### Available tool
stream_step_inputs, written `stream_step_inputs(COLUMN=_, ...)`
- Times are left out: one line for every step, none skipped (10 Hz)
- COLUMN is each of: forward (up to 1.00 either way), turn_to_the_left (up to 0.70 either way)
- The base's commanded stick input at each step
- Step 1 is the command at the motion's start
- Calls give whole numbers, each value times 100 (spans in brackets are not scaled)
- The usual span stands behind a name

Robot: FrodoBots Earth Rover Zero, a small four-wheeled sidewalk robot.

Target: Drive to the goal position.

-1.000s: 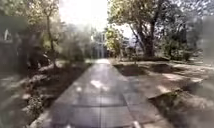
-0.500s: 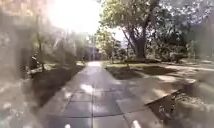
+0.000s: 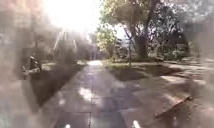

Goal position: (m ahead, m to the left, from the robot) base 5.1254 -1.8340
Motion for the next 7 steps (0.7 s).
stream_step_inputs(forward=50, turn_to_the_left=0)
stream_step_inputs(forward=50, turn_to_the_left=0)
stream_step_inputs(forward=50, turn_to_the_left=0)
stream_step_inputs(forward=50, turn_to_the_left=0)
stream_step_inputs(forward=50, turn_to_the_left=0)
stream_step_inputs(forward=50, turn_to_the_left=0)
stream_step_inputs(forward=50, turn_to_the_left=0)
